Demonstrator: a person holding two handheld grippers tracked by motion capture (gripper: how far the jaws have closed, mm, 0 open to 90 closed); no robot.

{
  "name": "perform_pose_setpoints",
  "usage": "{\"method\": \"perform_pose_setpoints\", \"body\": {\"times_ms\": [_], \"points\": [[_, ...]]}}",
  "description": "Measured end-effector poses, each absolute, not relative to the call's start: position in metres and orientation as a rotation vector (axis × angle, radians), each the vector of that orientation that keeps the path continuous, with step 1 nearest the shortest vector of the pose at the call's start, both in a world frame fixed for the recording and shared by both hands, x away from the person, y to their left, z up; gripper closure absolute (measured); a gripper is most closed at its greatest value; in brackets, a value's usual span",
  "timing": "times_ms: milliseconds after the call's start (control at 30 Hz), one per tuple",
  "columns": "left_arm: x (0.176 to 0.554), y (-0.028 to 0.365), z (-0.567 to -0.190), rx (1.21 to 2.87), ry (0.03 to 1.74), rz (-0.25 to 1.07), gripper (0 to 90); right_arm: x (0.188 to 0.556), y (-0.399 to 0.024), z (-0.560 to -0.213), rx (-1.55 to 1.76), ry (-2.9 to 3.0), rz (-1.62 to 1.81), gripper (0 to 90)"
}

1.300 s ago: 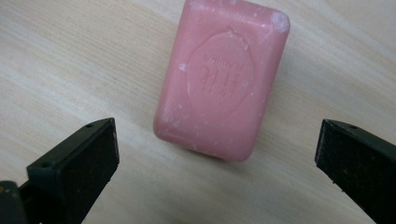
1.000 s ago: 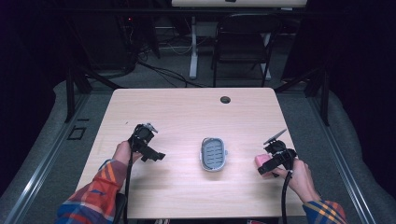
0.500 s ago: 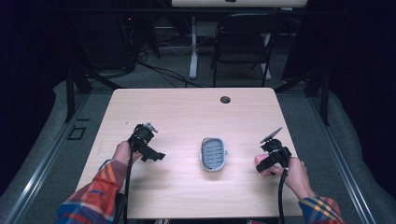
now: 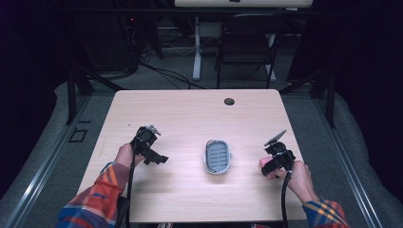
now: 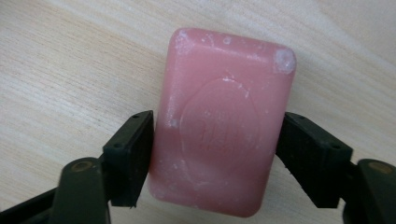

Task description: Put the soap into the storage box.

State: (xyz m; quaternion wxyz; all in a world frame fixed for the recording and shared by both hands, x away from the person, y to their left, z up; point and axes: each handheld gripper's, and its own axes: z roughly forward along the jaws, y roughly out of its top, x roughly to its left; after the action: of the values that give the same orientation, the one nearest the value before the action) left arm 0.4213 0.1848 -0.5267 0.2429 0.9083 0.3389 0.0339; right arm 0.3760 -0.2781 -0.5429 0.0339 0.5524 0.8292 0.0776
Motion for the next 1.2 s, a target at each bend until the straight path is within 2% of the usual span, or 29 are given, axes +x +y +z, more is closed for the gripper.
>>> {"method": "perform_pose_setpoints", "body": {"times_ms": [33,233,1200], "points": [[0.421,0.185,-0.527,2.483,0.927,0.092,0.0,0.376,-0.278,-0.543,1.712,2.547,0.233,33.2],[0.421,0.185,-0.527,2.484,0.925,0.089,0.0,0.376,-0.278,-0.543,1.722,2.525,0.227,36.6],[0.421,0.184,-0.527,2.487,0.915,0.087,0.0,0.375,-0.286,-0.523,1.641,2.577,0.254,37.0]]}}
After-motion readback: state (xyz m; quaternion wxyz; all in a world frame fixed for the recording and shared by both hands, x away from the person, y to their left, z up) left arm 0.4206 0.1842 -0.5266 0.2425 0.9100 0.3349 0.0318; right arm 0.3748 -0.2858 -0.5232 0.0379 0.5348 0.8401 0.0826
